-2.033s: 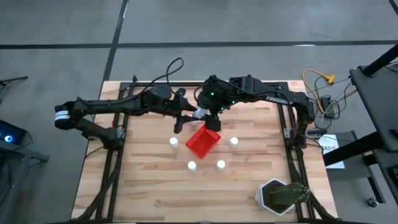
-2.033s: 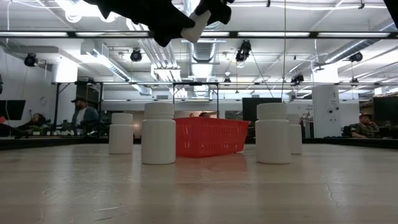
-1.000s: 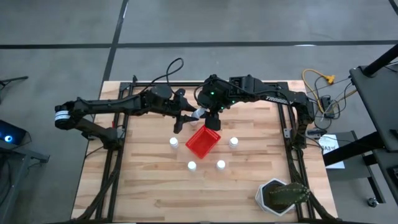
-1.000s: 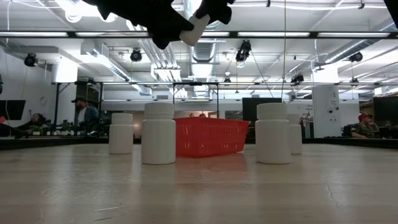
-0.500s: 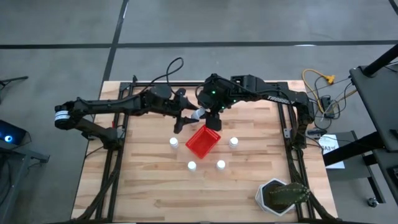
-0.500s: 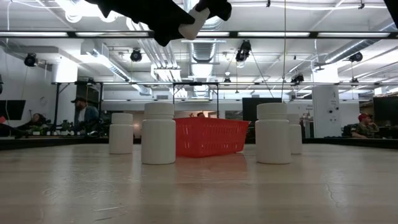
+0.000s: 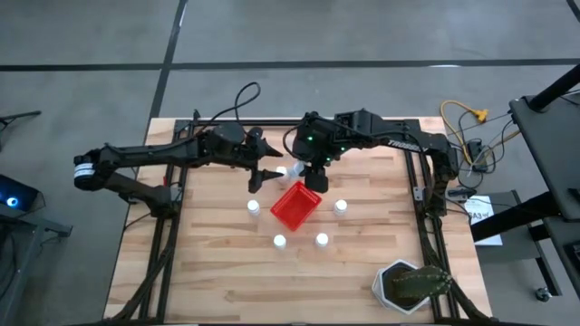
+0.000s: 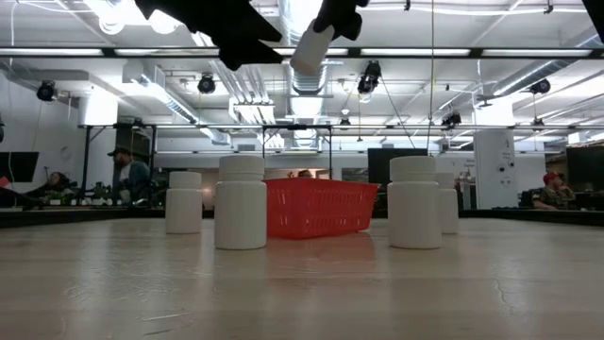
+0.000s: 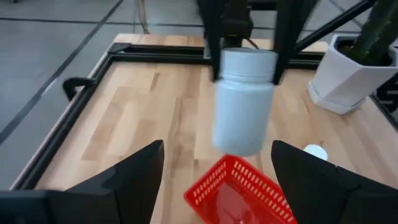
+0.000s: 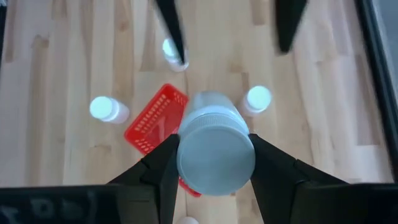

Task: Pick and place pill bottles into a basket
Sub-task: Put the white pill bottle into the red basket

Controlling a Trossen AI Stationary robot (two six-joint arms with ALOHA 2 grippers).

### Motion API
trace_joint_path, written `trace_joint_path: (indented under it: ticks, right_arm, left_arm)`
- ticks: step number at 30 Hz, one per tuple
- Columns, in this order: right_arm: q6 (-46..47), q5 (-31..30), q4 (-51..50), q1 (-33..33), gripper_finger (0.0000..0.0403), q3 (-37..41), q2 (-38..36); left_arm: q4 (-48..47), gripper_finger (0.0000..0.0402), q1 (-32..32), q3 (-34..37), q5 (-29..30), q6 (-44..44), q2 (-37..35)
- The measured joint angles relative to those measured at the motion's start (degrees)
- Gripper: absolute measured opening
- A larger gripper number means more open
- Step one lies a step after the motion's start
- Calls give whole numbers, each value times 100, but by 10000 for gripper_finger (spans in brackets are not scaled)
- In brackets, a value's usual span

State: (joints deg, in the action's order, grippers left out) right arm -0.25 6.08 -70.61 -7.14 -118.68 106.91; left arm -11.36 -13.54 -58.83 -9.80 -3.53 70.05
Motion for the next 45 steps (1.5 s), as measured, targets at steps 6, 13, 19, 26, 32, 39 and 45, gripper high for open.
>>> trace_joint_path:
  ticks: [6,13,19,26,32,39,45]
  right_arm:
    - [18,327,16,0,147,383,-2]
    - [174,346,240,0,147,1078,-2]
    - [321,596,701,-4,147,1601,1]
    - [373,608,997,-15,147,1780,2]
    - [455,711,1081,-157,147,1696,6]
    - [473,906,909,-398,147,1019,114]
    - [125,896,-290,-461,147,-52,882]
  left_arm:
    - [-218,279,0,14,714,-41,-393]
    - [-221,279,-2,31,1231,-165,-779]
    - [-219,279,0,37,1440,-172,-865]
    - [-221,279,0,43,1451,-143,-808]
    - [-218,279,-2,50,1464,-135,-759]
    - [-217,279,-1,59,1465,-135,-755]
    - [-215,279,-2,66,1484,-135,-755]
